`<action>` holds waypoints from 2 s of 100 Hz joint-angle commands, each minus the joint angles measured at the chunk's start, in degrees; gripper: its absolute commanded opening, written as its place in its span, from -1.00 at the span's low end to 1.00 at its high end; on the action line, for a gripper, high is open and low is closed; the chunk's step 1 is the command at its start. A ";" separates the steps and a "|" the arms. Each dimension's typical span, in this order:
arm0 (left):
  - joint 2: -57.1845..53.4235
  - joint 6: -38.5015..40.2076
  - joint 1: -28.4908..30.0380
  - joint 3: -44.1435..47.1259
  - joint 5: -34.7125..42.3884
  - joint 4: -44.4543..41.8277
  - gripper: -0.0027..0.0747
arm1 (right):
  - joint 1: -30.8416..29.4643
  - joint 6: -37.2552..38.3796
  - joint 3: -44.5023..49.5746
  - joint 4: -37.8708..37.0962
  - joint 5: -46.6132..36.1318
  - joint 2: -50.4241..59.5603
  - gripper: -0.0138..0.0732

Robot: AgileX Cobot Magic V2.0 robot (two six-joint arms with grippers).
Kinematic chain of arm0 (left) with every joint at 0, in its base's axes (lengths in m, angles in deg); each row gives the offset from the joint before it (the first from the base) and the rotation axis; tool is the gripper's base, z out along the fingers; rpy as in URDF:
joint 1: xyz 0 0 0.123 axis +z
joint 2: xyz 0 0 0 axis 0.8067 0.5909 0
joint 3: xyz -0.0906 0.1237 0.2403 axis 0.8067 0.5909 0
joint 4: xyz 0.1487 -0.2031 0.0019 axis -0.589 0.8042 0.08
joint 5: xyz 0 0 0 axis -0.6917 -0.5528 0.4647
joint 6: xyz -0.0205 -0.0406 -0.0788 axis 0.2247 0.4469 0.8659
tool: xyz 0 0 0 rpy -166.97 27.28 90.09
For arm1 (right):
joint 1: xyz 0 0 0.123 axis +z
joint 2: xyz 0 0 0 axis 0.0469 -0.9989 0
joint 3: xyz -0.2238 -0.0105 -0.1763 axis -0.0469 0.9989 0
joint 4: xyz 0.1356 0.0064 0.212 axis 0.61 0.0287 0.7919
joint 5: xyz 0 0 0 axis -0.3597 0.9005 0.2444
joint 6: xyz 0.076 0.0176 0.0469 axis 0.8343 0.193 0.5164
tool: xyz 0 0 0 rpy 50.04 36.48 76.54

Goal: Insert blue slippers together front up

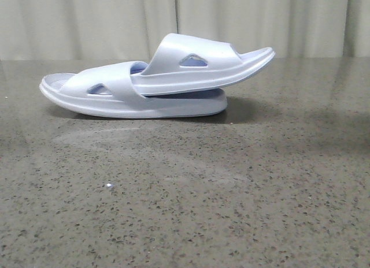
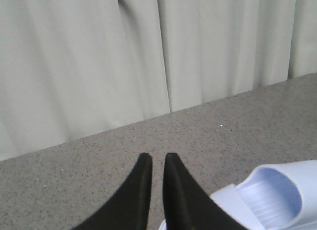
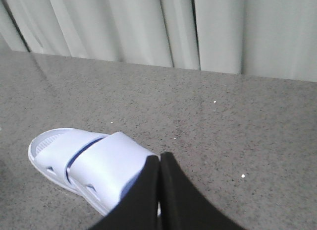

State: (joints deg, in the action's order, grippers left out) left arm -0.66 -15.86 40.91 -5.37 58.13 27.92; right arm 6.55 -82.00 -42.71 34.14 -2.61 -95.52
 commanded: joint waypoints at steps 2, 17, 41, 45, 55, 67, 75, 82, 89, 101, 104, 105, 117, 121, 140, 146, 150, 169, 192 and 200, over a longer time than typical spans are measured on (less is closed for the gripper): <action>-4.09 -0.12 -2.42 3.96 6.35 0.77 -0.89 | 2.20 -0.87 5.33 -1.52 -7.30 7.97 -0.88; -10.45 -0.12 -4.23 12.34 9.85 4.21 -0.89 | 2.29 -0.87 15.73 -1.74 -6.00 19.13 -0.88; -21.53 -0.12 -6.96 25.90 14.64 11.50 -0.89 | 2.29 0.33 29.18 -1.34 -2.68 31.65 -0.88; -23.72 -0.12 -7.24 27.92 15.27 12.04 -0.89 | 2.29 0.33 30.82 -0.46 -2.38 32.88 -0.88; -28.48 -0.12 -7.92 30.82 17.67 15.15 -0.89 | 2.29 0.33 34.19 3.82 -0.11 34.24 -0.88; -31.71 -0.12 -8.15 30.71 20.46 16.02 -0.89 | 2.29 0.33 36.90 9.78 -0.78 34.33 -0.88; -31.98 -0.12 -8.15 30.71 20.57 16.02 -0.89 | 2.29 0.33 37.24 9.78 -1.88 34.33 -0.88; -31.98 -0.12 -8.15 30.71 20.19 16.73 -0.89 | 2.29 0.33 37.24 9.78 -1.97 34.33 -0.88; -31.98 -0.12 -8.15 30.71 20.08 16.73 -0.89 | 2.29 0.33 37.24 10.04 -1.97 34.33 -0.88; -31.98 -0.12 -8.15 30.71 20.08 16.73 -0.89 | 2.29 0.33 37.24 10.27 -1.61 34.33 -0.88; -31.98 -0.12 -8.15 30.71 20.08 16.73 -0.89 | 2.29 0.33 37.24 10.27 -1.61 34.33 -0.89; -31.98 -0.12 -8.15 30.71 20.08 16.73 -0.89 | 2.29 0.33 37.24 10.27 -1.61 34.33 -0.89; -31.98 -0.12 -8.15 30.71 20.08 16.73 -0.89 | 2.29 0.33 37.24 10.27 -1.61 34.33 -0.89; -31.98 -0.12 -8.15 30.71 20.08 16.73 -0.89 | 2.29 0.33 37.24 10.27 -1.61 34.33 -0.89; -31.98 -0.12 -8.15 30.71 20.08 16.73 -0.89 | 2.29 0.33 37.24 10.27 -1.61 34.33 -0.89; -31.98 -0.12 -8.15 30.71 20.08 16.73 -0.89 | 2.29 0.33 37.24 10.27 -1.61 34.33 -0.89; -31.98 -0.12 -8.15 30.71 20.08 16.73 -0.89 | 2.29 0.33 37.24 10.27 -1.61 34.33 -0.89; -31.98 4.76 -7.93 31.74 19.83 13.28 -0.89 | 2.29 0.33 37.24 10.27 -1.61 34.33 -0.89; -34.29 53.26 1.53 36.79 20.38 -38.96 -0.89 | 2.29 0.33 37.24 10.27 -1.61 34.33 -0.89; -36.57 55.71 6.17 38.85 20.10 -42.03 -0.89 | 2.29 0.33 37.24 10.27 -1.61 34.33 -0.89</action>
State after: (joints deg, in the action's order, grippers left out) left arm -35.59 31.65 42.83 33.23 75.38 -5.55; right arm 8.82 -81.48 -4.01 42.79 -2.47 -60.84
